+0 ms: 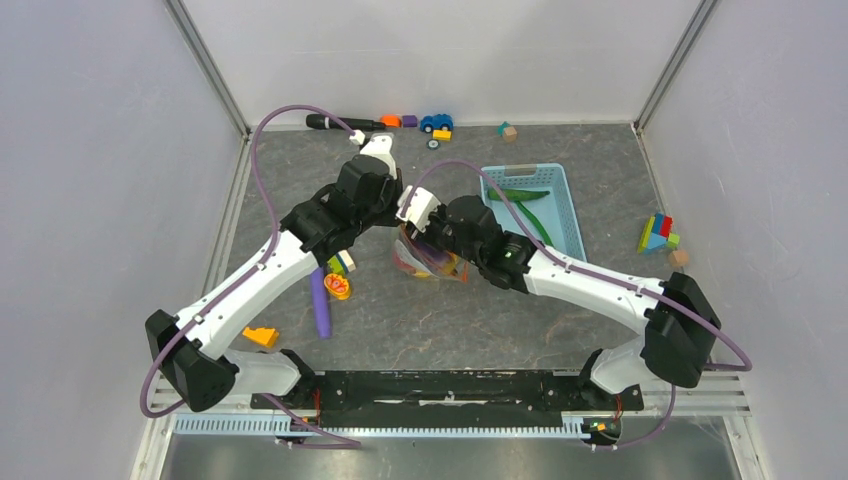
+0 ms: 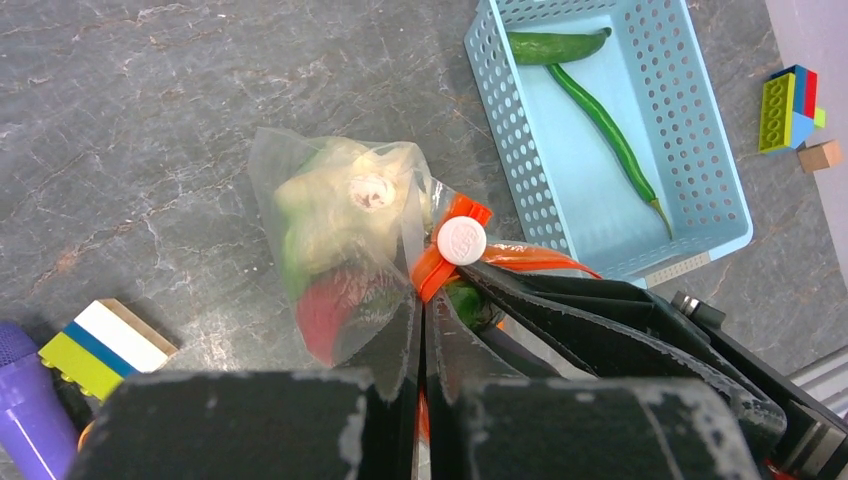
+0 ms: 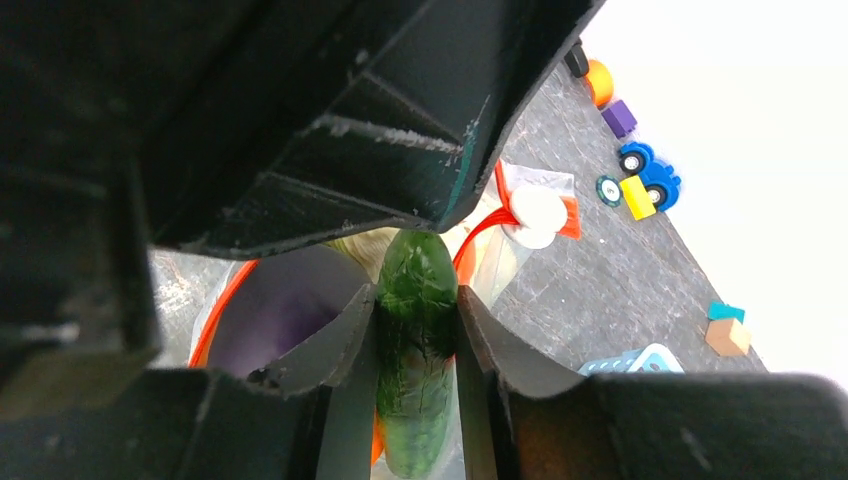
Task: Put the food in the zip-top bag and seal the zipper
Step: Place the fake vegetable in the zipper food storage bag, then adjust the zipper food storage bag at the center of the board.
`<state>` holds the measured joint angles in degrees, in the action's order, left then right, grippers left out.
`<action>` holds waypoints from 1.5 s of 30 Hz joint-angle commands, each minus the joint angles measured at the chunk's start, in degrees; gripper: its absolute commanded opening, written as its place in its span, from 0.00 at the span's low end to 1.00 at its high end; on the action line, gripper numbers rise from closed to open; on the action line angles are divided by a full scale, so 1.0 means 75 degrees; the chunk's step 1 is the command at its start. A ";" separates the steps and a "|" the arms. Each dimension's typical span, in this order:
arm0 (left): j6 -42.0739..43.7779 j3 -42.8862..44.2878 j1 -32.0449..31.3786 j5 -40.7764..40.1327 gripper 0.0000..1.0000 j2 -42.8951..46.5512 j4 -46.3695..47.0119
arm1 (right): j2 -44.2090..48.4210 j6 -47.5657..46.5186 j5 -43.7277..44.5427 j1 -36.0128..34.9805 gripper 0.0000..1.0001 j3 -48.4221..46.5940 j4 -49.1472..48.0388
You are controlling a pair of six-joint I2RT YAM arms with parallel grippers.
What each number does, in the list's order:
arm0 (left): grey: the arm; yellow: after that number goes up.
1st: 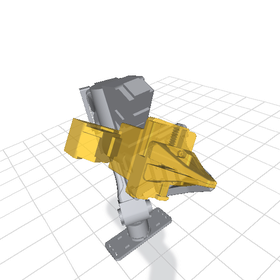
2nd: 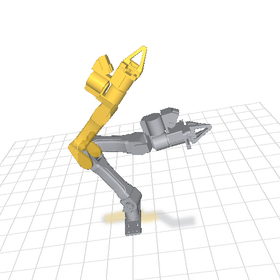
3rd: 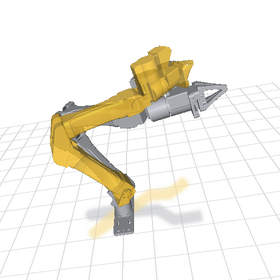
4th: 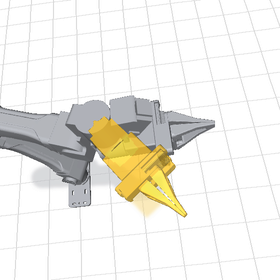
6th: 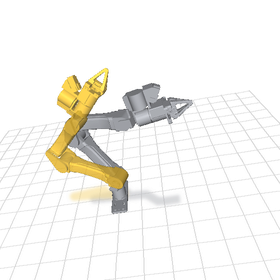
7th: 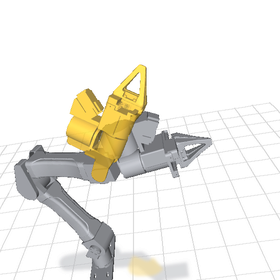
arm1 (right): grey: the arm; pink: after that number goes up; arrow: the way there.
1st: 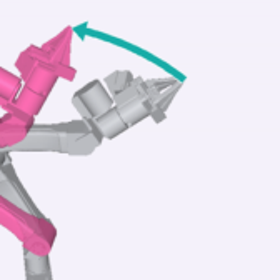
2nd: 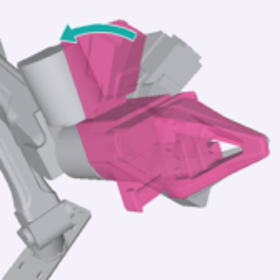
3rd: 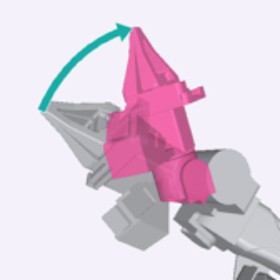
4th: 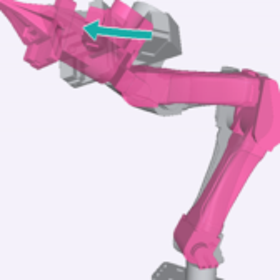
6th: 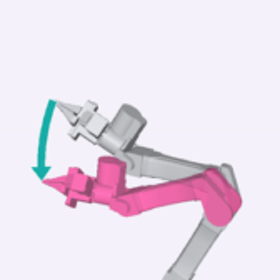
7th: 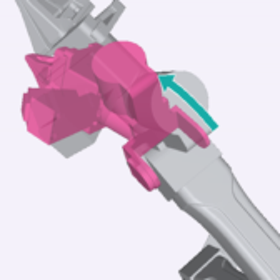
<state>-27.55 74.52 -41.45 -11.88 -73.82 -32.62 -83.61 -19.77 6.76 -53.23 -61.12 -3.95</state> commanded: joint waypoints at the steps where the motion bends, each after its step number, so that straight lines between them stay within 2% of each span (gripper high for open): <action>1: 0.0098 0.0233 -0.0321 0.0699 0.02 0.0546 0.1274 | -0.0485 0.0651 0.1465 0.0055 0.30 -0.0190 0.1066; 4: 0.0024 0.0067 -0.0321 0.0494 0.02 0.0630 0.1366 | -0.0295 0.0792 0.1788 0.0054 0.38 -0.0109 0.1158; 14: -0.0178 -0.0022 -0.0321 0.0167 0.02 0.0479 0.1363 | 0.1056 0.0795 0.0264 0.0055 0.61 0.0364 0.0864; 24: -0.0146 -0.0034 -0.0321 0.0107 0.02 0.0456 0.1336 | 0.2475 0.1098 0.0382 0.0055 0.75 0.1034 -0.0220; 29: -0.0114 -0.0013 -0.0318 0.0033 0.02 0.0411 0.1291 | 0.3109 0.1024 0.0420 0.0067 0.76 0.1344 -0.0372; 38: -0.0033 0.0234 -0.0291 -0.0113 0.02 0.0187 0.1115 | 0.4687 0.0167 -0.1711 0.0066 0.75 0.1854 0.0776; 45: 0.0002 0.0236 -0.0286 -0.0088 0.02 0.0187 0.1086 | 0.5060 0.0052 -0.1801 0.0066 0.70 0.2103 0.1701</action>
<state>-27.59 73.12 -43.83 -11.84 -72.82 -27.70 -45.34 -17.93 -4.62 -52.75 -46.35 4.08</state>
